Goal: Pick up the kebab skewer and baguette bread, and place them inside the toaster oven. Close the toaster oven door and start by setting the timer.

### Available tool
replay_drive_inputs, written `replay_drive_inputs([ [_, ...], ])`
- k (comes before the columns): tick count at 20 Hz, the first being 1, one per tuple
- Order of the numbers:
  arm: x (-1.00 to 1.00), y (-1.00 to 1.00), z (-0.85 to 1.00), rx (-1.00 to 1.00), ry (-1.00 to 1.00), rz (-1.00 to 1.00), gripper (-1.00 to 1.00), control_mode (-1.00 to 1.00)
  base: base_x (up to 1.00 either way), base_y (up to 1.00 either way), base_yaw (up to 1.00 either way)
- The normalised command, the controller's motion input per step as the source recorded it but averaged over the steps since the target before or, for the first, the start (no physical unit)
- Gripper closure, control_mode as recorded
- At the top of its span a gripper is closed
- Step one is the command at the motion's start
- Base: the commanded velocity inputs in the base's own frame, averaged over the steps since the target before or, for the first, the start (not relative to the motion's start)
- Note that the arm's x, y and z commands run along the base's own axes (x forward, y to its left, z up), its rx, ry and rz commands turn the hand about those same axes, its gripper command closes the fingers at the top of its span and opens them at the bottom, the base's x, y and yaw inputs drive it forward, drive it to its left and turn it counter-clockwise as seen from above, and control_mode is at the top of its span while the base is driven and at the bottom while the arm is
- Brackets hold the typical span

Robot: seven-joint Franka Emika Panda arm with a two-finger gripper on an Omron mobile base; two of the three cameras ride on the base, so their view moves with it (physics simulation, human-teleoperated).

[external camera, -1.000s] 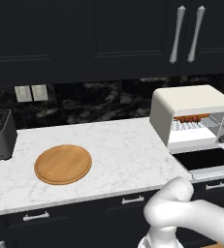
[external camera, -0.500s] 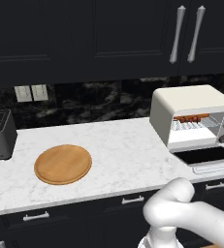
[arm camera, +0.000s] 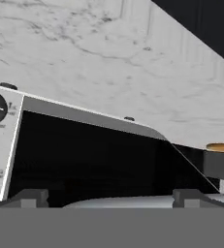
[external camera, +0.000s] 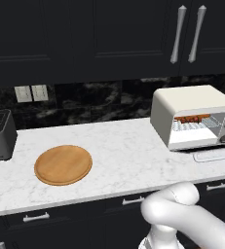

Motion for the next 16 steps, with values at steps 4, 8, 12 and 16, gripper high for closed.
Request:
replay_drive_inputs([
  [4,0.46,0.52,1.00,0.00,-0.18,-0.19,-1.00,-1.00,0.00,0.00,0.00],
  [8,0.53,0.32,1.00,0.00,-0.09,-0.17,-1.00,-1.00,0.00,0.00,0.00],
  [12,0.64,0.23,1.00,0.00,0.00,-0.14,-1.00,-1.00,0.00,0.00,0.00],
  [16,0.84,0.19,1.00,0.00,0.00,-0.12,-1.00,-1.00,0.00,0.00,0.00],
])
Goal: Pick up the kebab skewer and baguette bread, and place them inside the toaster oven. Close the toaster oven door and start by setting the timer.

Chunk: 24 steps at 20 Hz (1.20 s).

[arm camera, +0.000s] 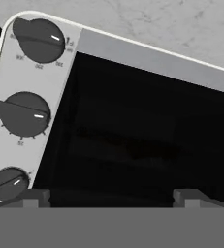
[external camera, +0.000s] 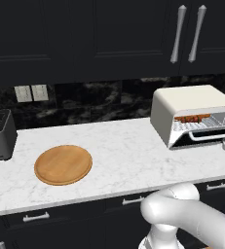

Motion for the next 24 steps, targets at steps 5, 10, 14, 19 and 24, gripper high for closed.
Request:
replay_drive_inputs([
  [5,0.80,0.10,1.00,0.00,0.00,-0.11,-1.00,-1.00,0.00,0.00,0.00],
  [10,0.63,0.03,1.00,0.00,0.01,-0.10,-1.00,-1.00,0.00,0.00,0.00],
  [14,0.55,0.01,1.00,0.00,0.06,-0.09,-1.00,-1.00,0.00,0.00,0.00],
  [19,0.49,0.02,1.00,-0.01,0.12,-0.09,-1.00,-1.00,0.00,0.00,0.00],
  [24,0.36,0.00,1.00,-0.23,0.30,-0.06,-1.00,-1.00,0.00,0.00,0.00],
])
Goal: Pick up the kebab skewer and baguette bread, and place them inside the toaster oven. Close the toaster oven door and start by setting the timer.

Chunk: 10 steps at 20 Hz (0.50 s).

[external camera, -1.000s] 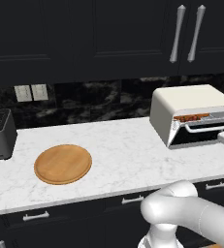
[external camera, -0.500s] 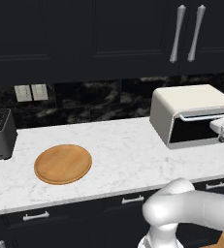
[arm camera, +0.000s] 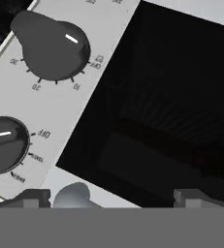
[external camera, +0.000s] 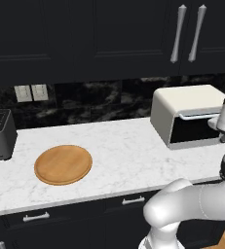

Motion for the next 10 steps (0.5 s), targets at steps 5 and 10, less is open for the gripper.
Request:
replay_drive_inputs([
  [5,0.10,0.00,0.92,-0.42,0.40,-0.02,-1.00,-1.00,0.00,0.00,0.00],
  [10,-0.05,0.00,0.72,-0.39,0.30,0.00,-1.00,-1.00,0.00,0.00,0.00],
])
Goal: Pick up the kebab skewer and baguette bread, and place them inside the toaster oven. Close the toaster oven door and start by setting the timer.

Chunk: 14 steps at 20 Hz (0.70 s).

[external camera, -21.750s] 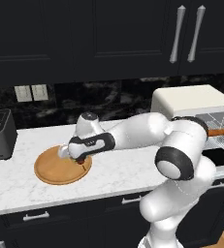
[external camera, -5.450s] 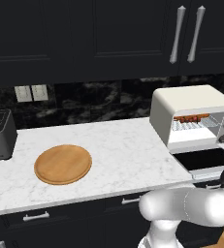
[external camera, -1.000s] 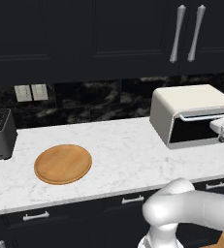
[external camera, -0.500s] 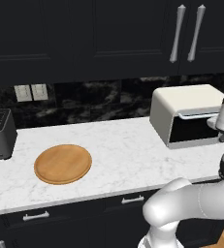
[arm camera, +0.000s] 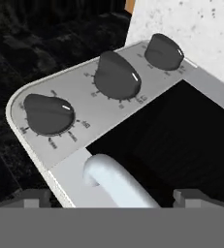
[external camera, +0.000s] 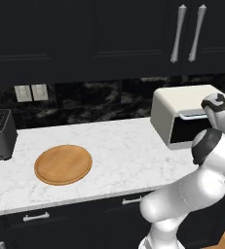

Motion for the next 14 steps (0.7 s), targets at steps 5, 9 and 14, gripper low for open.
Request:
replay_drive_inputs([
  [5,-0.03,-0.10,0.81,-0.34,0.29,0.00,-1.00,-1.00,0.00,0.00,0.00],
  [9,-0.07,-0.27,1.00,-0.31,0.23,0.00,-1.00,-1.00,0.00,0.00,0.00],
  [14,-0.22,-0.37,1.00,-0.09,0.08,0.00,-1.00,-1.00,0.00,0.00,0.00],
])
